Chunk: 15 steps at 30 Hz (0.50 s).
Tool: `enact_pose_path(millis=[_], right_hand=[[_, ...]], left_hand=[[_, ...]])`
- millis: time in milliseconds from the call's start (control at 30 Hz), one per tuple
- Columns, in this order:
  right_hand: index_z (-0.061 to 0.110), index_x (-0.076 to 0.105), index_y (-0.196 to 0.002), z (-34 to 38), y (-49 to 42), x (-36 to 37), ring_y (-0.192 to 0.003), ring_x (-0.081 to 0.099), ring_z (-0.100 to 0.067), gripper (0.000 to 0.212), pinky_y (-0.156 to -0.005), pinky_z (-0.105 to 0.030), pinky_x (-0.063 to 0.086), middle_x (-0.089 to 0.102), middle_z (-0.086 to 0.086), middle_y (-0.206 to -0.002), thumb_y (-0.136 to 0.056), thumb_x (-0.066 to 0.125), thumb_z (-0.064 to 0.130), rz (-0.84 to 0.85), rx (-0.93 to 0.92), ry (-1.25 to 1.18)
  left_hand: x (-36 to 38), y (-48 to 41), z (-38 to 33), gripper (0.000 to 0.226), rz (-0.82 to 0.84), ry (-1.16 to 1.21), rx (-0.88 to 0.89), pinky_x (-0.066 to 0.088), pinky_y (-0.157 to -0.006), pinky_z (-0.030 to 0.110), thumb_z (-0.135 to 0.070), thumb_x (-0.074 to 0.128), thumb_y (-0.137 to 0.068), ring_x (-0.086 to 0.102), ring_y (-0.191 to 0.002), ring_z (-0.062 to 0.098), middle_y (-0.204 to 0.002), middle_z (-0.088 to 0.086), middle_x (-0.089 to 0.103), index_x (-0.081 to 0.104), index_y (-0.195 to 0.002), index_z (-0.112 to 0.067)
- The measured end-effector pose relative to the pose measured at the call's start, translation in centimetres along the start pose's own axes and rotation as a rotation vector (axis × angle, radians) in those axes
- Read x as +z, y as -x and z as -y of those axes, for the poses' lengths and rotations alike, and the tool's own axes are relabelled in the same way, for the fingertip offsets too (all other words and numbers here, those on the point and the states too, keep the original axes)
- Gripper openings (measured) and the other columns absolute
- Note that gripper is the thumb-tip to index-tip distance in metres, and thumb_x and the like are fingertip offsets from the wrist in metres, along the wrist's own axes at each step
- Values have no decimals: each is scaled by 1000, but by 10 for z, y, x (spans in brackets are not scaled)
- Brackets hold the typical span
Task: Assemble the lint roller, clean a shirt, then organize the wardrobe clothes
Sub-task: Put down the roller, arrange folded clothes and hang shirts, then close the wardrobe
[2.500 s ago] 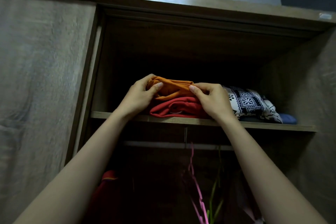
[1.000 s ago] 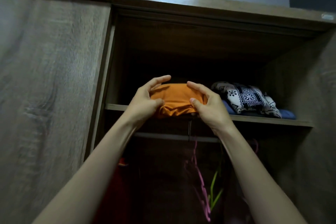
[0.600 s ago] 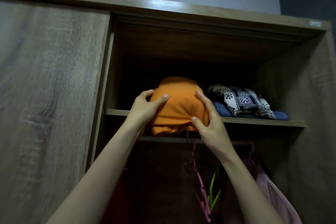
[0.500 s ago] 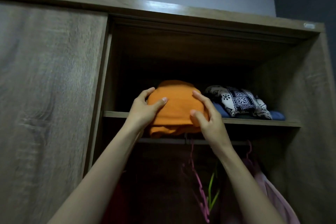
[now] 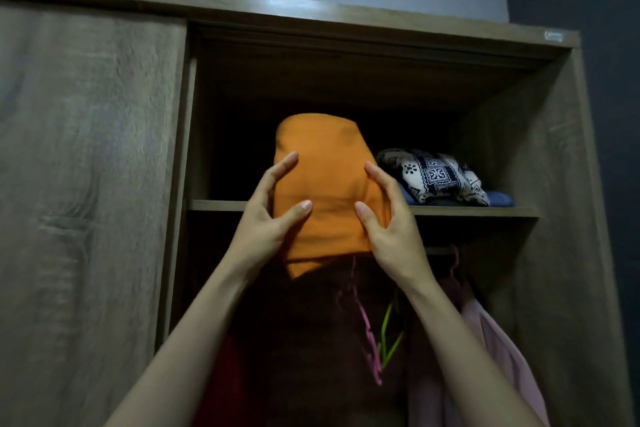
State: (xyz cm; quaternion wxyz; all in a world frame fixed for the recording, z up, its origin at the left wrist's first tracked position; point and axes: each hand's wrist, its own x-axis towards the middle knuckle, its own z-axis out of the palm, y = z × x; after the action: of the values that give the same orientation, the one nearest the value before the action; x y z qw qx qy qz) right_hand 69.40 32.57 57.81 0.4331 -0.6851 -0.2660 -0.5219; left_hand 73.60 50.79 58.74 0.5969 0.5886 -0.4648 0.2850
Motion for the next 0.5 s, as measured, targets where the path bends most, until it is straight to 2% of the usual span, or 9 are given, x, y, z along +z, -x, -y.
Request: enact_pose_path(millis=[100,233,300,367,433,500], right_hand=[[31,37,-142,14,36,-15,-128,41,8,55,-99,-6,35,41,17,-144,-94,57,15,41,-25,-32],[43,33,-137,23,99,-37,-117,46,17,58,-85,-4,43,39,48,-126,-88,58,26,113,100,-141],[42,34,-136,22,127,-49,-117,47,16,54,-85,-5,43,41,42,-128,-87,54,31,69,196,-215],[44,37,-134,19,151,-61,-114,53,11,50,-85,-11,47,46,31,-130,-86,51,37,31,367,-332],[47,38,-134,17,174,-72,-110,59,2,52,-83,-21,53,51,22,-130,-84,51,45,36,540,-405],[50,38,-133,15,198,-81,-104,63,-1,49,-79,-24,56,54,20,-127,-86,53,45,51,658,-407]], left_hand=[[14,28,-9,62,-48,90,-19,53,-91,23,-32,68,-82,53,-118,-4,-136,-28,40,43,-135,-54],[42,75,-13,56,-119,141,-65,55,-90,27,-26,68,-83,57,-117,-2,-133,-26,48,51,-129,-51],[58,103,-14,52,-126,135,-97,52,-89,20,-19,67,-84,57,-115,-4,-125,-30,57,54,-128,-43],[75,133,-18,48,-126,110,-156,49,-89,15,-14,67,-84,58,-114,-5,-118,-35,60,56,-125,-37],[92,162,-20,46,-99,89,-235,49,-89,14,-15,67,-83,59,-113,-4,-117,-36,60,57,-124,-35],[106,191,-21,44,-78,62,-307,48,-89,14,-17,66,-84,57,-114,-5,-120,-34,59,57,-124,-35]])
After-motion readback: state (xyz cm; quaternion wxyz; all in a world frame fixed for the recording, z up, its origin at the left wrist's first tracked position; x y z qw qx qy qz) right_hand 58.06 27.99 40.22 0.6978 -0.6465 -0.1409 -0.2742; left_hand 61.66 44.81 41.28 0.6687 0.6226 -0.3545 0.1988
